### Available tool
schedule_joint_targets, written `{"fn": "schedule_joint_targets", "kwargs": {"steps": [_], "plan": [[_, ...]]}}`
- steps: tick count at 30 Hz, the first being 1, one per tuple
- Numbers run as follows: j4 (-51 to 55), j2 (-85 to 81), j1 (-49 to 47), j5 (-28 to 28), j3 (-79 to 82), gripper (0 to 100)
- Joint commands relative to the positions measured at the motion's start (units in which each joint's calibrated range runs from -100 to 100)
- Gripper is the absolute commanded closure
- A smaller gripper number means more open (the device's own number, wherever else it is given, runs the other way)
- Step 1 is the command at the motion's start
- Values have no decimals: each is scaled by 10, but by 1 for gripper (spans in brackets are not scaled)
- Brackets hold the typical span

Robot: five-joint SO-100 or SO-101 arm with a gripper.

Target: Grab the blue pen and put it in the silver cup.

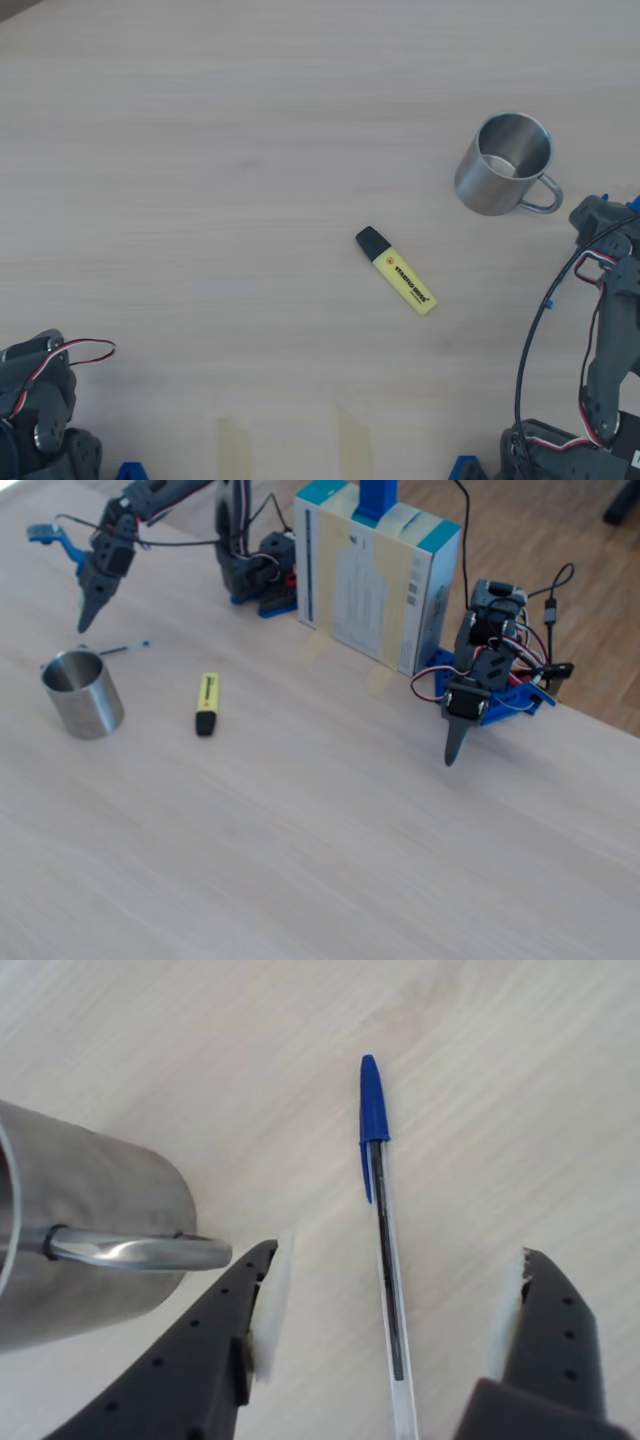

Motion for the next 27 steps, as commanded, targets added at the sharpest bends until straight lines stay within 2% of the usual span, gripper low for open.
{"fn": "schedule_joint_targets", "kwargs": {"steps": [1, 23, 27], "plan": [[-14, 11, -3, 2, -33, 68], [-19, 127, 0, 2, -39, 68], [-55, 144, 0, 2, -39, 68]]}}
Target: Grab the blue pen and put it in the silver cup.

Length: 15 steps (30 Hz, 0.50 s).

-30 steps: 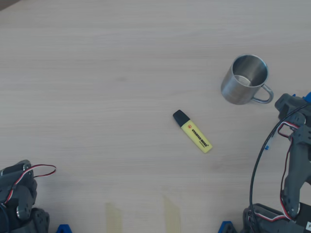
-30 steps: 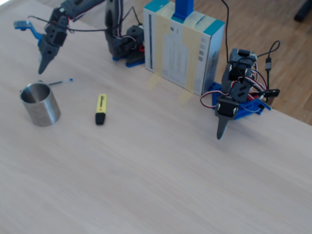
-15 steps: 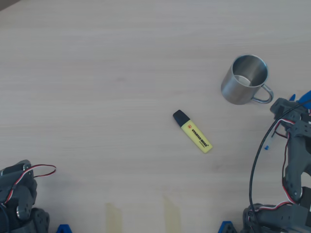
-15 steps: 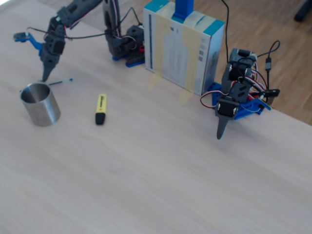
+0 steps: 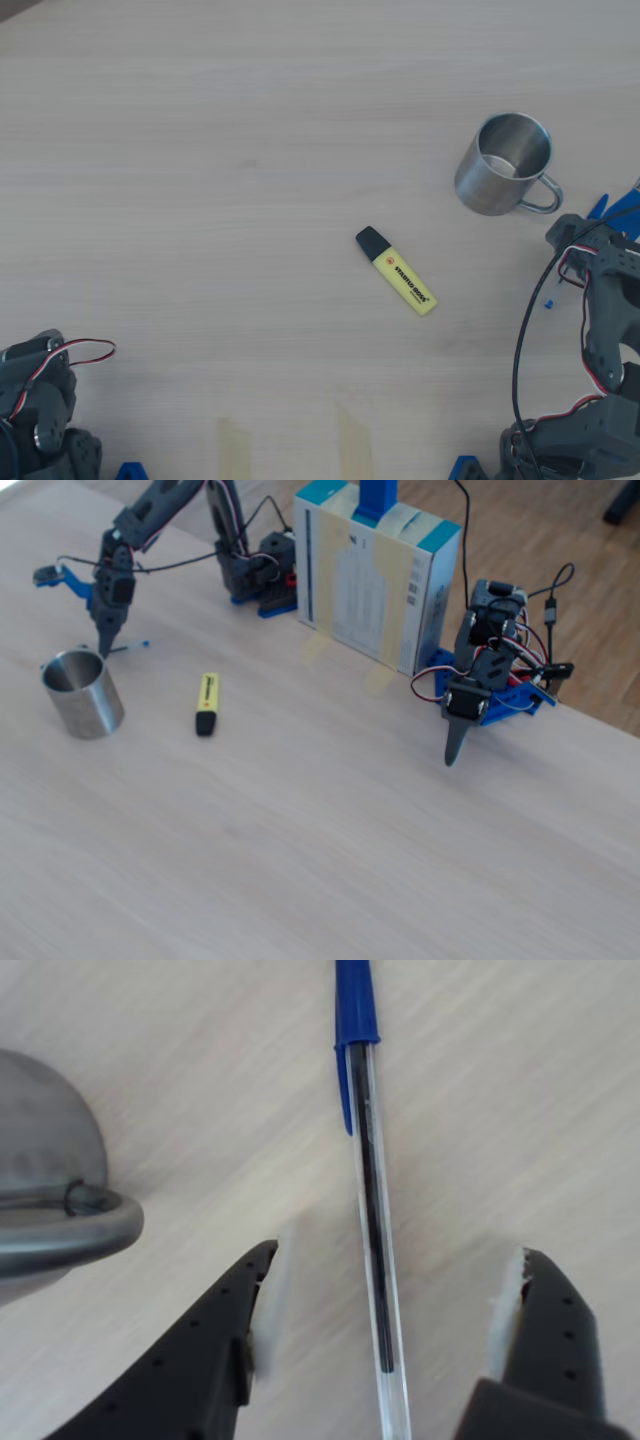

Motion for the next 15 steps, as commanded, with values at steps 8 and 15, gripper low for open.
{"fn": "schedule_joint_targets", "kwargs": {"steps": [8, 15], "plan": [[-41, 14, 2, 19, -66, 68], [-60, 16, 5, 30, -78, 68]]}}
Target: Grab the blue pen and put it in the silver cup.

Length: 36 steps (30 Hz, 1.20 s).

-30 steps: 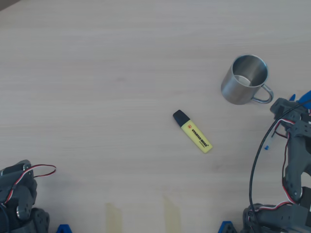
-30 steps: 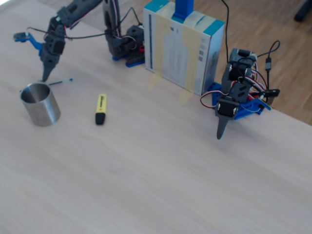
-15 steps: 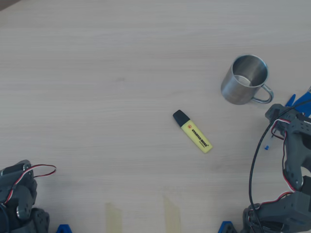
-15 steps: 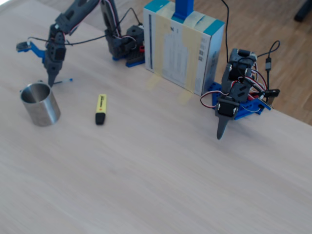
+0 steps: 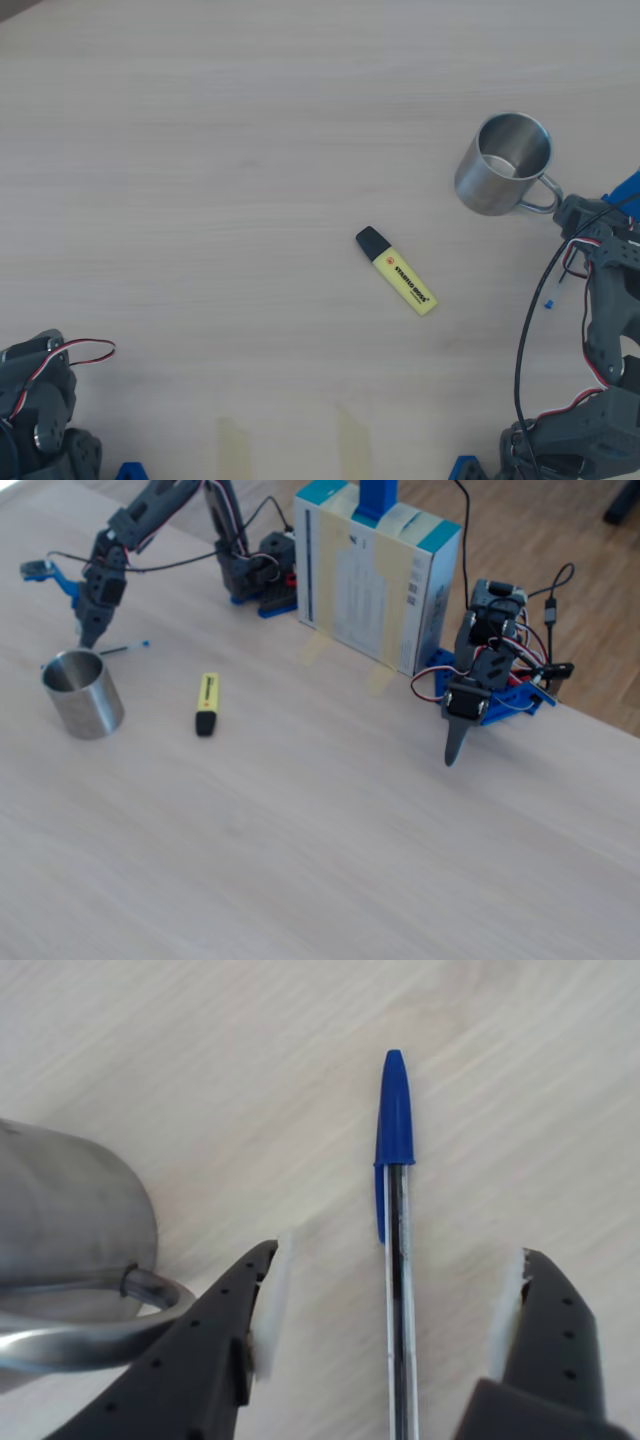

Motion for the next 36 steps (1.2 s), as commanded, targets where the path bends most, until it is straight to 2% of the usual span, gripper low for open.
{"fn": "schedule_joint_targets", "kwargs": {"steps": [1, 16, 36], "plan": [[-9, -1, 5, 4, -33, 68], [-23, 90, 6, 5, -85, 68], [-15, 97, 13, 4, -48, 68]]}}
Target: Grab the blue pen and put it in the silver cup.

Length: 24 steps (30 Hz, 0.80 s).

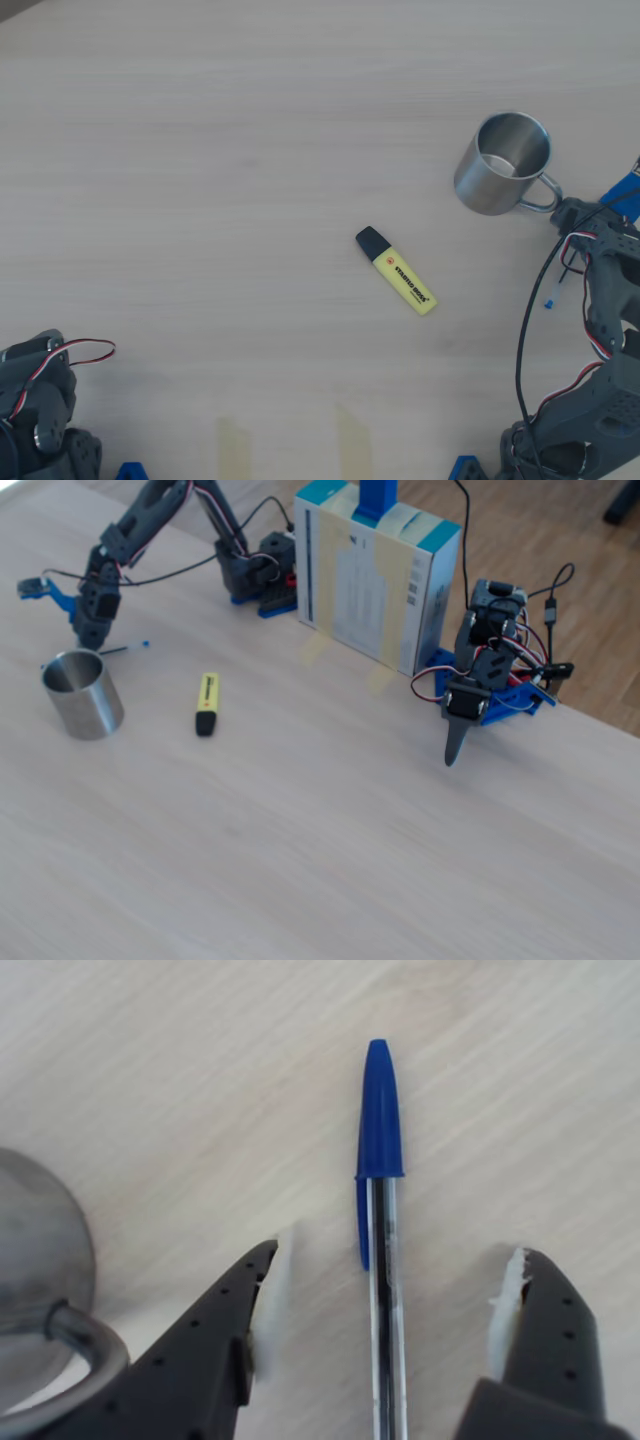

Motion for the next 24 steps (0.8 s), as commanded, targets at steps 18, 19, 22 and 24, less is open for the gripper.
{"fn": "schedule_joint_targets", "kwargs": {"steps": [18, 19, 22, 24], "plan": [[0, -3, 5, 4, 17, 74], [0, -3, 5, 4, 17, 77], [0, -3, 5, 4, 17, 83], [0, -3, 5, 4, 17, 84]]}}
